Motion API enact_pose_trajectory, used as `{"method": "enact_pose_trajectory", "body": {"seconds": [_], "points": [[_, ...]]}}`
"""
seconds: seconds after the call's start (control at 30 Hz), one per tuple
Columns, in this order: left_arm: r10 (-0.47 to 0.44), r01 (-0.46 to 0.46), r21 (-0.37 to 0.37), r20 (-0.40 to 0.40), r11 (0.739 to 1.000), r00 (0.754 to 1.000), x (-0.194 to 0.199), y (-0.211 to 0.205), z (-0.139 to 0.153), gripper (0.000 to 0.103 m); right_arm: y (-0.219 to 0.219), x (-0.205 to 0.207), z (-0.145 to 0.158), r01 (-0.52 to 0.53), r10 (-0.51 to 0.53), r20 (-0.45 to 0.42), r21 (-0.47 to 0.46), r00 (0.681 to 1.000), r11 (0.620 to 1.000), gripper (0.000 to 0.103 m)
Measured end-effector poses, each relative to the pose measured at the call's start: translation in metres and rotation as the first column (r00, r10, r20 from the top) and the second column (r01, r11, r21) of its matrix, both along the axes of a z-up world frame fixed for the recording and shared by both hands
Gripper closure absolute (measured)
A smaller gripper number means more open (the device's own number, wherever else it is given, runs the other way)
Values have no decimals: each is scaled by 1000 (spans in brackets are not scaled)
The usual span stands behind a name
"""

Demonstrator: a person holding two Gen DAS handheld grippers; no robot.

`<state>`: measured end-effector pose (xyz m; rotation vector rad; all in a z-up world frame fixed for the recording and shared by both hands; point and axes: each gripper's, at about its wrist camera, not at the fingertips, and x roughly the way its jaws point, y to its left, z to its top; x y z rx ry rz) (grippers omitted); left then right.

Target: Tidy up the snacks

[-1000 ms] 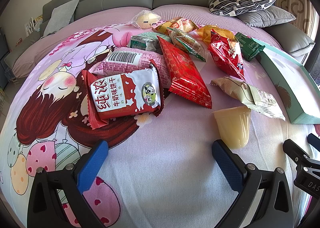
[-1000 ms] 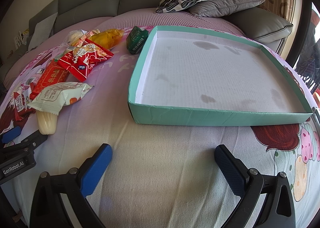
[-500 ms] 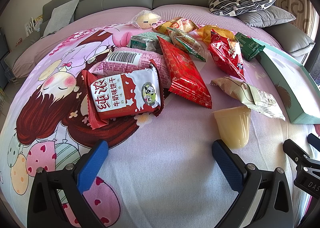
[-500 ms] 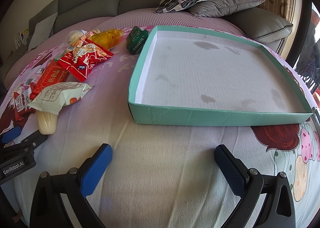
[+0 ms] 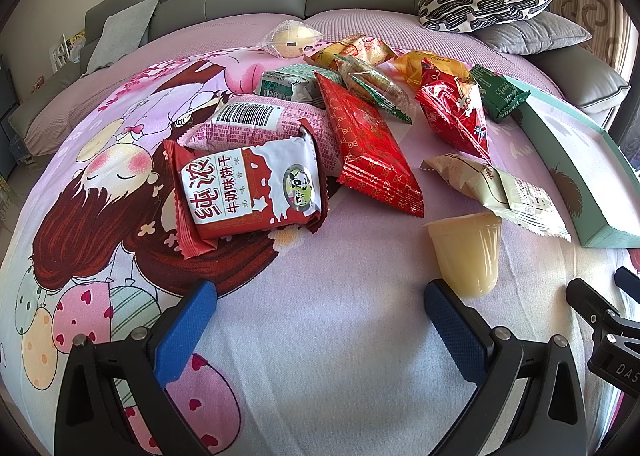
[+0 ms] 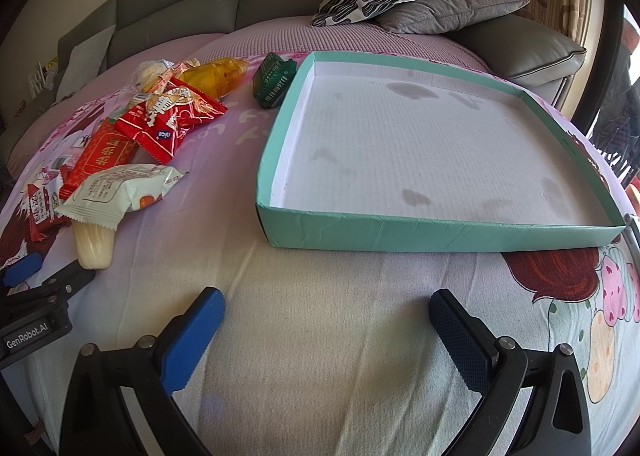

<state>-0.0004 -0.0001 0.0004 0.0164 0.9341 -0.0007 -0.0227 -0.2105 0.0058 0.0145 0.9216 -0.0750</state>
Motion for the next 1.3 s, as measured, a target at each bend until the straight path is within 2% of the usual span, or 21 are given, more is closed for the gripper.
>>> {"method": "enact_pose_trajectory", "body": {"seconds": [0.9,0.97,1.03,1.13,1.2,1.3], "points": [[-15,15,-3,-13,1000,1000,0,1,2,0,-3,-2,3,-1,1,7,20,1000,1000,0],[-20,20,-9,-19,1000,1000,-3,4,6,0,-8,-8,11,7,-8,30,37,1000,999,0],[-27,26,-34,-17,999,999,-9,7,14,0,-6,-15,25,11,-14,91,34,996,999,0],[-40,40,-81,2,996,999,-17,15,35,0,1,-22,53,-34,23,159,67,987,997,0],[-45,45,-87,-1,995,999,-18,17,48,0,9,-19,67,-66,51,168,86,984,994,0],[-35,35,-55,-2,998,999,-15,19,61,0,25,-7,83,-125,100,163,152,982,981,0]]}}
